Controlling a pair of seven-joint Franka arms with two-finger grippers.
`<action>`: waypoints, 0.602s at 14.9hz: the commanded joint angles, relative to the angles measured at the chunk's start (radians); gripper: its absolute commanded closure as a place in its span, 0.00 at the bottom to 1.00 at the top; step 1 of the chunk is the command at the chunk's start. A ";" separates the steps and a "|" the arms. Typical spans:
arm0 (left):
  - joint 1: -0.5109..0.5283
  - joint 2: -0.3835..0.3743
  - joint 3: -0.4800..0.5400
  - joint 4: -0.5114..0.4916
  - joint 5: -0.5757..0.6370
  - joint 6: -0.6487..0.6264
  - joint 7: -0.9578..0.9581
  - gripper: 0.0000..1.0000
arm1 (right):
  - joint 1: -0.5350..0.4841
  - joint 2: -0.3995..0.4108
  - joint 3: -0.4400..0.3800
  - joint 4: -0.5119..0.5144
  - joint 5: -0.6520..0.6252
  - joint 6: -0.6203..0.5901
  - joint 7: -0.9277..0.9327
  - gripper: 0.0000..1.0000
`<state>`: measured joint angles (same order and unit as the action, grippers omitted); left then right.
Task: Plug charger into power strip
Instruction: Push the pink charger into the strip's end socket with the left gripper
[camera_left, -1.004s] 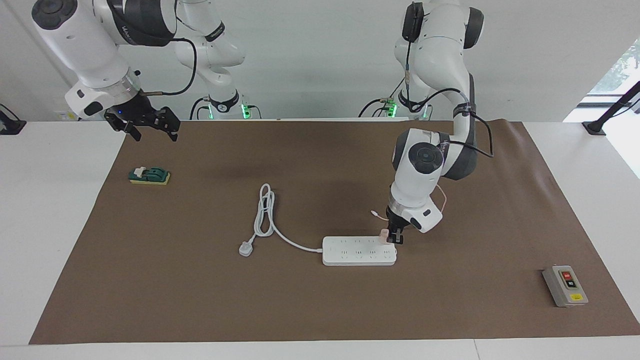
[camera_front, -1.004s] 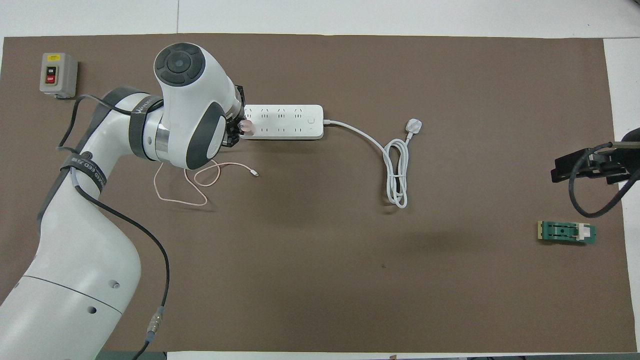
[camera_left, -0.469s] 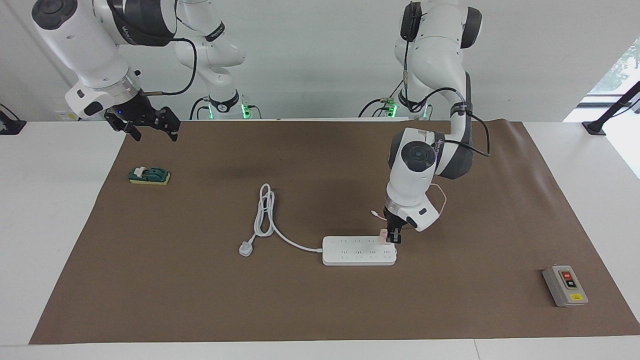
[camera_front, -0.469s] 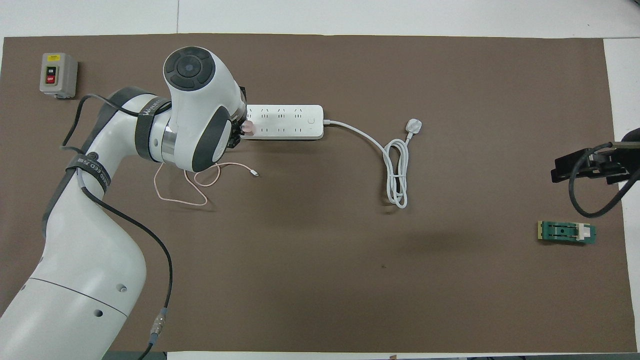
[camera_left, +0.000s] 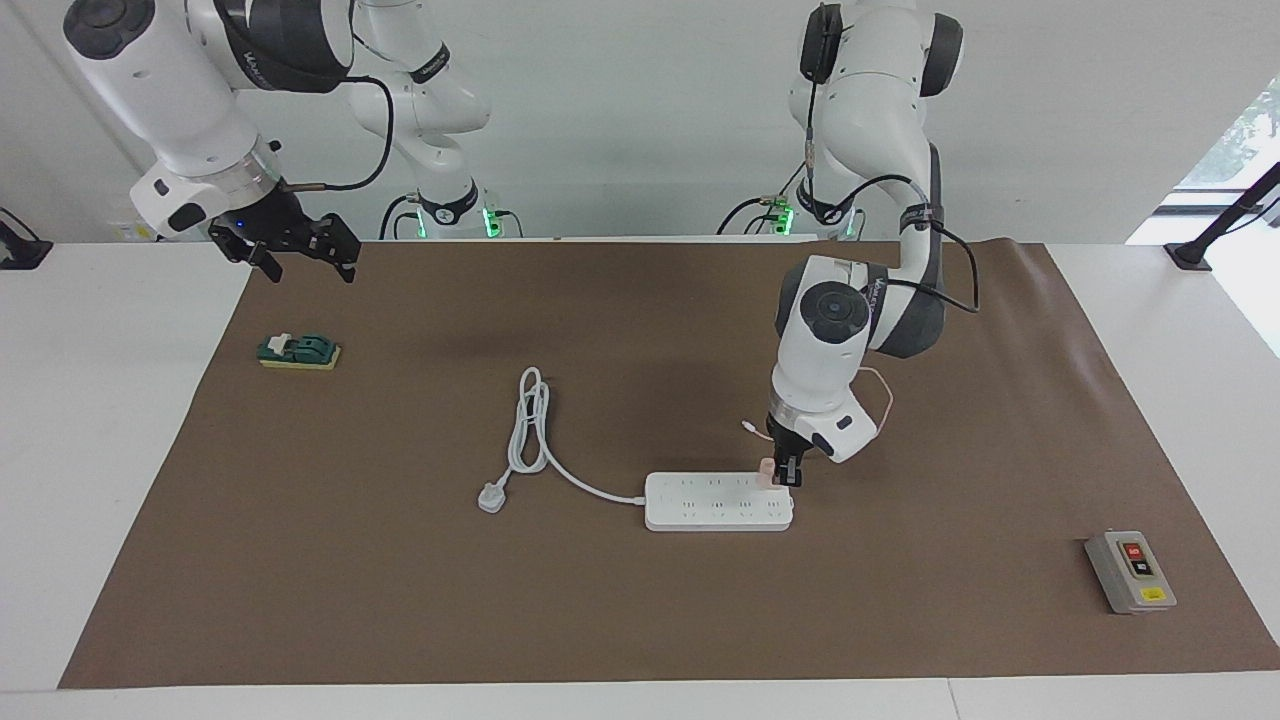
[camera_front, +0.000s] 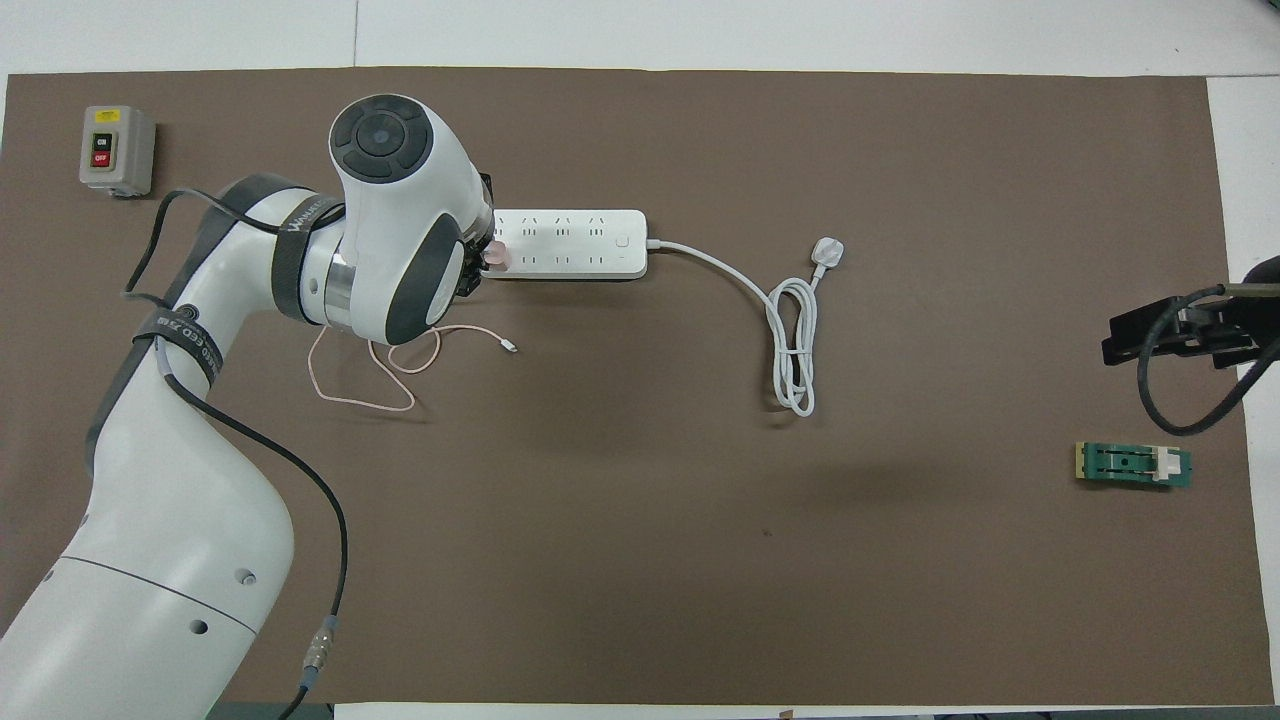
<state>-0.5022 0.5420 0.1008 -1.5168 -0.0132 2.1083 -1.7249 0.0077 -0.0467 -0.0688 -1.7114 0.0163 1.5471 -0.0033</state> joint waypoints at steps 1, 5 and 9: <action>-0.009 0.062 -0.009 -0.063 -0.004 0.058 -0.001 1.00 | -0.009 -0.018 0.007 -0.014 -0.013 -0.002 0.013 0.00; 0.024 0.064 -0.012 -0.048 -0.001 0.039 0.033 1.00 | -0.009 -0.018 0.007 -0.014 -0.013 -0.002 0.013 0.00; 0.036 0.065 -0.013 -0.040 -0.011 0.030 0.087 1.00 | -0.009 -0.018 0.007 -0.014 -0.013 -0.002 0.013 0.00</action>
<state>-0.4902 0.5420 0.0940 -1.5167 -0.0223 2.1092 -1.7017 0.0077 -0.0467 -0.0687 -1.7114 0.0163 1.5471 -0.0033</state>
